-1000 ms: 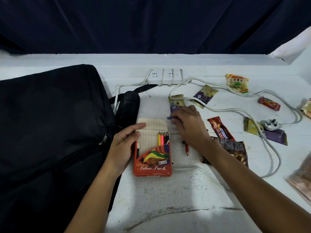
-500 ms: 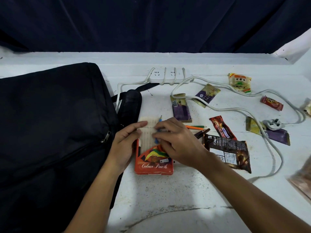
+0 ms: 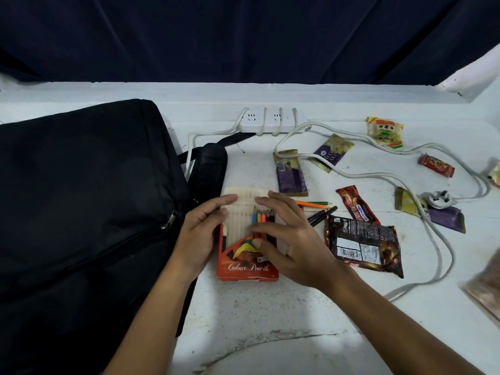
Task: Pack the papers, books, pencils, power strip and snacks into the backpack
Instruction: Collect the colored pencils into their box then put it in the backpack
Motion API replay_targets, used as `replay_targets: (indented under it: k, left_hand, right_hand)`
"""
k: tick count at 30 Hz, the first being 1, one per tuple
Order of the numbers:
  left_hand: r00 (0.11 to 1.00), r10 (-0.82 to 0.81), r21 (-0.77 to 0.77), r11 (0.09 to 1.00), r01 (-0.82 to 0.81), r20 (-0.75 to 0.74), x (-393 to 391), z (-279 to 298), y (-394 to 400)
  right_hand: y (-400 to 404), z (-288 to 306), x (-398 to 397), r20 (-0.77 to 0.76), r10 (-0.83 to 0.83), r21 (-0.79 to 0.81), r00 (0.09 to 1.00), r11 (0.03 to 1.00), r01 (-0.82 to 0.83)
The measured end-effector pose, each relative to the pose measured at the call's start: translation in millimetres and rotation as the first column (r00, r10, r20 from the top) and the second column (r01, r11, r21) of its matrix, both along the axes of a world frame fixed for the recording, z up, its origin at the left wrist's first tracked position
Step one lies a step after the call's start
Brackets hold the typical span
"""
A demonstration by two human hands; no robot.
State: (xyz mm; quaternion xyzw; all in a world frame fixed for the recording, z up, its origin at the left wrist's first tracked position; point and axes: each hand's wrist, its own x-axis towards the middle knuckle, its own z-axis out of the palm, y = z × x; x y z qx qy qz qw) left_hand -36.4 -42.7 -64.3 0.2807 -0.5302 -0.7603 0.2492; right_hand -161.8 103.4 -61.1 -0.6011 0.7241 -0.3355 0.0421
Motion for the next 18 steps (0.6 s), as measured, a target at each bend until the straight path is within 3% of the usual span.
replay_targets:
  k: [5,8,11,14,16,18]
  left_hand:
    - [1.0,0.0,-0.006,1.0,0.0,0.004,0.0,-0.8,-0.6]
    - [1.0,0.004,0.01,1.0,-0.005,0.019,-0.4,0.1,-0.1]
    - [0.999,0.006,0.02,1.0,-0.006,0.039,-0.3,0.0,0.4]
    - [0.998,0.004,0.03,1.0,-0.005,0.058,0.0,0.9,0.3]
    - [0.998,-0.006,0.025,1.0,0.004,0.069,-0.3,2.3,0.6]
    - [0.998,-0.011,0.029,1.0,0.009,0.07,-0.6,3.0,1.2]
  right_hand:
    - [0.1,0.9,-0.8,-0.005,-0.042,0.039,0.999,0.998,0.042]
    - [0.9,4.1,-4.5,0.053,-0.031,-0.036,0.998,0.999,0.033]
    - [-0.8,6.4,-17.2,-0.028,-0.243,-0.092,0.97,0.966,0.24]
    - [-0.4,9.5,-38.6,-0.178,-0.455,0.135,0.873,0.867,0.479]
    - [1.5,8.4,-48.3,-0.229,-0.491,0.266,0.841,0.799,0.539]
    - [2.6,5.3,-53.2,-0.268,-0.485,0.286,0.832,0.785,0.55]
